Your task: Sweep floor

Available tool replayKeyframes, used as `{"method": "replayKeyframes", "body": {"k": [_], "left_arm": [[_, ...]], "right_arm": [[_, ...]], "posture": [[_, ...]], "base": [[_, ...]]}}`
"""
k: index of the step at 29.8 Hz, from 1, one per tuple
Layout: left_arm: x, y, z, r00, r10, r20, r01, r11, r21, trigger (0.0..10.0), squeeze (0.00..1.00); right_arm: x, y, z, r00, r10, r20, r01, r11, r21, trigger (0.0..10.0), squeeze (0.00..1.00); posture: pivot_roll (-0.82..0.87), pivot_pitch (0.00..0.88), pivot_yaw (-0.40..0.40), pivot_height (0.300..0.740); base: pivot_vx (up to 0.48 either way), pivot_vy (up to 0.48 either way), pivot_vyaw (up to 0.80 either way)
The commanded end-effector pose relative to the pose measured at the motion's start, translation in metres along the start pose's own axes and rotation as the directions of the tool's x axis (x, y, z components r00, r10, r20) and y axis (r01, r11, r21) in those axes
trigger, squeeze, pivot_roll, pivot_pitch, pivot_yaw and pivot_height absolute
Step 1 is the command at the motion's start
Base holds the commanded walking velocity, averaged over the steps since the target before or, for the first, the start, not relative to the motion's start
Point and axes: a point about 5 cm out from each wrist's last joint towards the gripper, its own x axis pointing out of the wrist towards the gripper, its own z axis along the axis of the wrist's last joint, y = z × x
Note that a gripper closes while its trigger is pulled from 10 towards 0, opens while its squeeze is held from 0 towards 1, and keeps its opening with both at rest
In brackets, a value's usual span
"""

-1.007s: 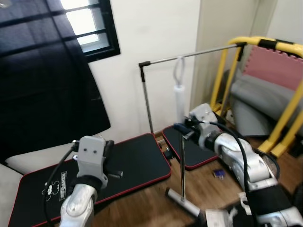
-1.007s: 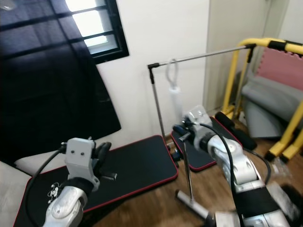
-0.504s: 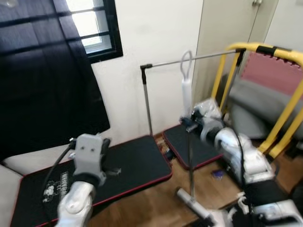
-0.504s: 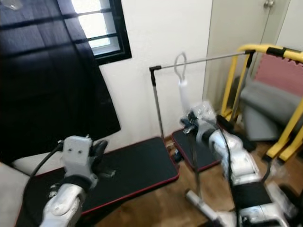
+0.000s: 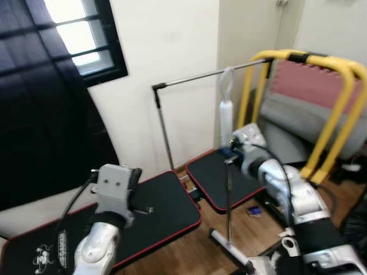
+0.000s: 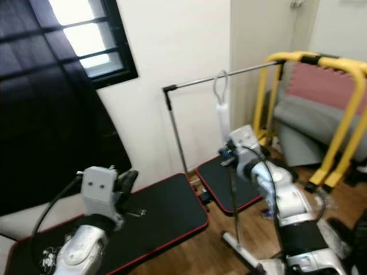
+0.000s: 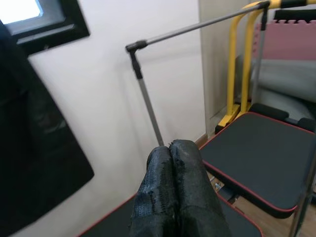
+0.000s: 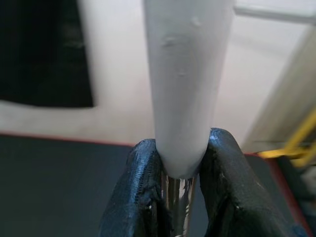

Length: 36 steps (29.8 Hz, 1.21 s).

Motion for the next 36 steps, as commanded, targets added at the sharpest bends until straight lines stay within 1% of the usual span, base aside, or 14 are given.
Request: {"method": "replayKeyframes", "body": {"k": [1,4,5,6,11,12,13,15,18,20,25,28,32,36], "left_arm": [[-0.002,-0.001,-0.003,1.000,-0.012,-0.024,0.012,1.000,0.010,10.0,0.00],[-0.007,-0.006,-0.001,0.999,-0.036,-0.029,0.036,0.999,0.006,10.0,0.00],[-0.011,-0.011,0.000,0.998,-0.058,-0.038,0.058,0.998,-0.002,10.0,0.00],[-0.014,-0.013,0.001,0.997,-0.065,-0.042,0.065,0.998,-0.005,10.0,0.00],[-0.022,-0.019,0.004,0.995,-0.083,-0.049,0.083,0.996,-0.011,10.0,0.00],[-0.029,-0.024,0.005,0.992,-0.104,-0.067,0.103,0.995,-0.017,10.0,0.00],[-0.029,-0.024,0.005,0.992,-0.104,-0.067,0.103,0.995,-0.017,10.0,0.00],[-0.035,-0.026,0.006,0.991,-0.109,-0.081,0.108,0.994,-0.024,10.0,0.00],[-0.044,-0.028,0.008,0.990,-0.107,-0.096,0.104,0.994,-0.035,10.0,0.00],[-0.046,-0.028,0.009,0.989,-0.106,-0.100,0.103,0.994,-0.038,10.0,0.00],[-0.054,-0.031,0.012,0.988,-0.102,-0.113,0.097,0.994,-0.051,10.0,0.00],[-0.059,-0.033,0.014,0.987,-0.103,-0.126,0.097,0.994,-0.054,10.0,0.00],[-0.065,-0.034,0.016,0.985,-0.105,-0.138,0.098,0.994,-0.057,10.0,0.00],[-0.070,-0.035,0.018,0.983,-0.109,-0.147,0.101,0.993,-0.060,10.0,0.00]], "right_arm": [[0.004,0.012,0.013,0.997,0.059,0.043,-0.059,0.998,-0.010,10.0,0.00],[0.007,0.018,0.017,0.995,0.085,0.055,-0.086,0.996,0.007,10.0,0.00],[0.013,0.023,0.020,0.994,0.090,0.069,-0.091,0.996,0.015,10.0,0.00],[0.015,0.023,0.021,0.994,0.081,0.077,-0.083,0.996,0.014,10.0,0.00],[0.021,0.022,0.026,0.994,0.044,0.104,-0.044,0.999,0.001,10.0,0.00],[0.033,0.016,0.034,0.990,-0.055,0.129,0.064,0.996,-0.060,10.0,0.00],[0.033,0.016,0.034,0.990,-0.055,0.129,0.064,0.996,-0.060,10.0,0.00],[0.043,0.010,0.043,0.977,-0.147,0.155,0.163,0.982,-0.096,10.0,0.00],[0.051,0.007,0.054,0.968,-0.188,0.169,0.211,0.969,-0.131,10.0,0.00],[0.052,0.006,0.058,0.965,-0.195,0.177,0.220,0.967,-0.132,10.0,0.00],[0.058,0.003,0.070,0.951,-0.238,0.198,0.259,0.961,-0.091,10.0,0.00],[0.067,0.005,0.075,0.943,-0.258,0.209,0.274,0.961,-0.049,10.0,0.00],[0.072,0.008,0.082,0.931,-0.281,0.233,0.291,0.957,-0.009,10.0,0.00],[0.074,0.011,0.094,0.905,-0.319,0.280,0.337,0.941,-0.018,10.0,0.00]], "posture": [[-0.08,0.008,-0.013,0.740],[-0.07,0.048,-0.018,0.740],[-0.07,0.058,-0.018,0.740],[-0.05,0.083,-0.021,0.740],[-0.04,0.114,-0.023,0.740],[-0.02,0.150,-0.028,0.740],[-0.02,0.150,-0.028,0.740],[-0.01,0.169,-0.032,0.740],[0.01,0.191,-0.039,0.740],[0.02,0.204,-0.043,0.740],[0.03,0.231,-0.049,0.740],[0.03,0.245,-0.051,0.740],[0.04,0.261,-0.050,0.740],[0.05,0.271,-0.047,0.740]], "base": [[0.000,0.000,0.00],[0.000,0.000,0.00],[0.000,0.000,0.00],[0.000,0.000,0.00],[0.000,0.000,0.00],[0.000,0.000,0.00],[0.000,0.000,0.00],[0.000,0.000,0.00],[0.000,0.000,0.00],[0.000,0.000,0.00],[0.000,0.000,0.00],[0.000,0.000,0.00],[0.000,0.000,0.00],[0.000,0.000,0.00]]}}
